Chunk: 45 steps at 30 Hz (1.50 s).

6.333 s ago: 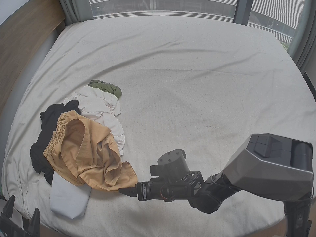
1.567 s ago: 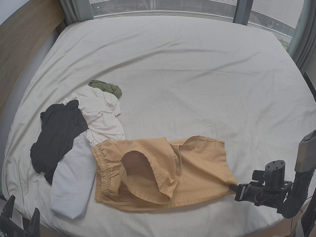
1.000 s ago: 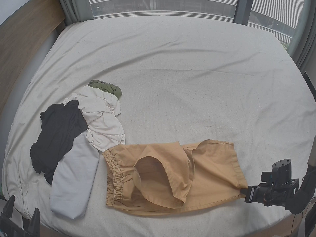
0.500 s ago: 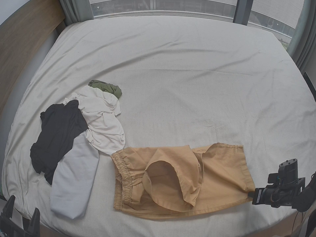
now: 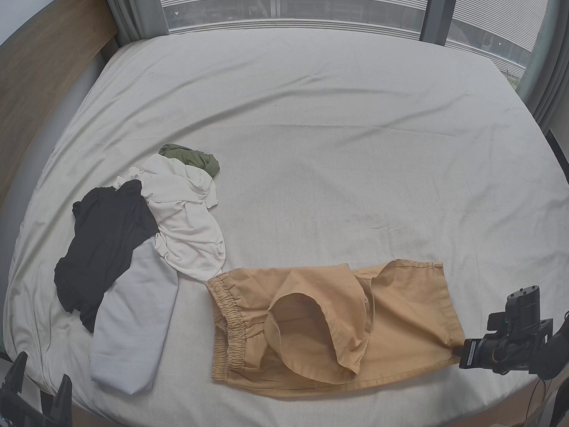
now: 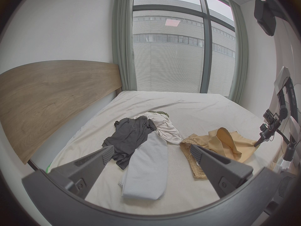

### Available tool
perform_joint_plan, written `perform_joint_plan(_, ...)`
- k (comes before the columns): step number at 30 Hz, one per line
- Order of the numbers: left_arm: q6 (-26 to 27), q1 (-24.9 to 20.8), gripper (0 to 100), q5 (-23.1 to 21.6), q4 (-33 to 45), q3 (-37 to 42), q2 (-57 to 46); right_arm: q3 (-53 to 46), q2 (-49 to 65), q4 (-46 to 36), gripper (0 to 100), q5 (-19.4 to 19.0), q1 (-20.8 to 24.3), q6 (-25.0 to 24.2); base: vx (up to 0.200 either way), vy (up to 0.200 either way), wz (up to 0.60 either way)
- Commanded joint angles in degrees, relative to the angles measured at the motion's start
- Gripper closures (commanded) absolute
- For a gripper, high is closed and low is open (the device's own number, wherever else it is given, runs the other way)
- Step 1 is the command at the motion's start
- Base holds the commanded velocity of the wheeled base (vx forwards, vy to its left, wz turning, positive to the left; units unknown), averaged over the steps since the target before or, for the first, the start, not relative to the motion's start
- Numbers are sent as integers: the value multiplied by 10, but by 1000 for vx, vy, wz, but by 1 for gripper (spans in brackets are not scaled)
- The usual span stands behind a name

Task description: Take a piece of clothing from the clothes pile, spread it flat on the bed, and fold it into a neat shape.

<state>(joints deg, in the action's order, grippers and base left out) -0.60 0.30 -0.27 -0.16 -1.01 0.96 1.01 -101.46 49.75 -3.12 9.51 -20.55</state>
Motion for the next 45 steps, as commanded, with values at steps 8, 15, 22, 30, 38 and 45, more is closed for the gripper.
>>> perform_joint_plan(8,0,0,0,0,0,10,-10,-10,46,-12,0,-6,7,-5,0,0,0)
perform_joint_plan(15,0,0,0,0,0,10,-10,-10,175,-16,0,-13,41,-2,0,0,0)
perform_joint_plan(22,0,0,0,0,0,10,-10,-8,244,-11,0,-14,127,-2,0,0,0)
perform_joint_plan(30,0,0,0,0,-1,10,-10,23,247,5,0,-30,252,-5,0,0,0)
perform_joint_plan(38,0,0,0,0,0,10,-9,86,201,6,0,-30,297,-6,0,0,0)
perform_joint_plan(45,0,0,0,0,0,10,-10,122,156,8,0,-31,310,-5,0,0,0)
